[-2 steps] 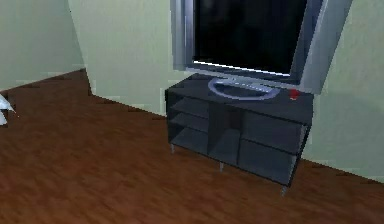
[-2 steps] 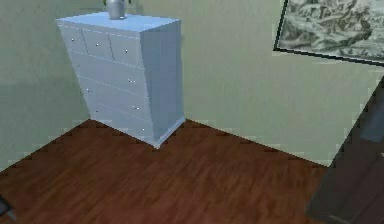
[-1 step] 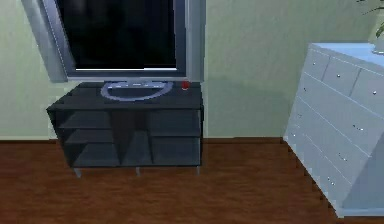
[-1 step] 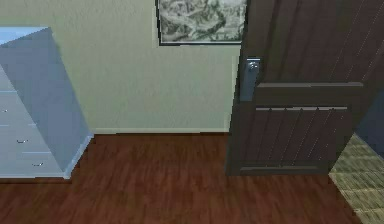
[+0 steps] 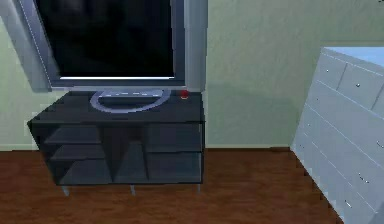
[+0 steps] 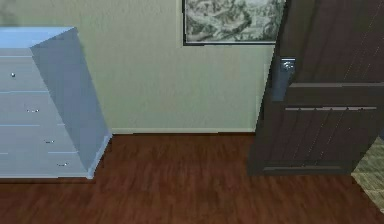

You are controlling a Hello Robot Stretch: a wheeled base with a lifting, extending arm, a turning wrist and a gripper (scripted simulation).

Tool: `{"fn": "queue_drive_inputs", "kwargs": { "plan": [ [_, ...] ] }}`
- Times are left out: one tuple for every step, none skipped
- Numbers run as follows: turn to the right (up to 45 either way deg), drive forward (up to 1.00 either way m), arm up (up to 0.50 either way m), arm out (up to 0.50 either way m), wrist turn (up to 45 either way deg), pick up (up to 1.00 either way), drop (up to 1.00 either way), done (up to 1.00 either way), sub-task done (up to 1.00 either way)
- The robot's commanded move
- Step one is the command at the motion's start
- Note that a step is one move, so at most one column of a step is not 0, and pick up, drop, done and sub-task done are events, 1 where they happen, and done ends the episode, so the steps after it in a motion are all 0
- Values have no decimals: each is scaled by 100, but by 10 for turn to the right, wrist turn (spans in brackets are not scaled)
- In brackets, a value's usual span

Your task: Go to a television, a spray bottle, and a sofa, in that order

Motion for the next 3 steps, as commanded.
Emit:
{"fn": "queue_drive_inputs", "kwargs": {
  "plan": [
    [120, 0, 0, 0, 0, 0, 0, 0, 0],
    [0, 45, 0, 0, 0, 0, 0, 0, 0],
    [-390, 0, 0, 0, 0, 0, 0, 0, 0]
  ]
}}
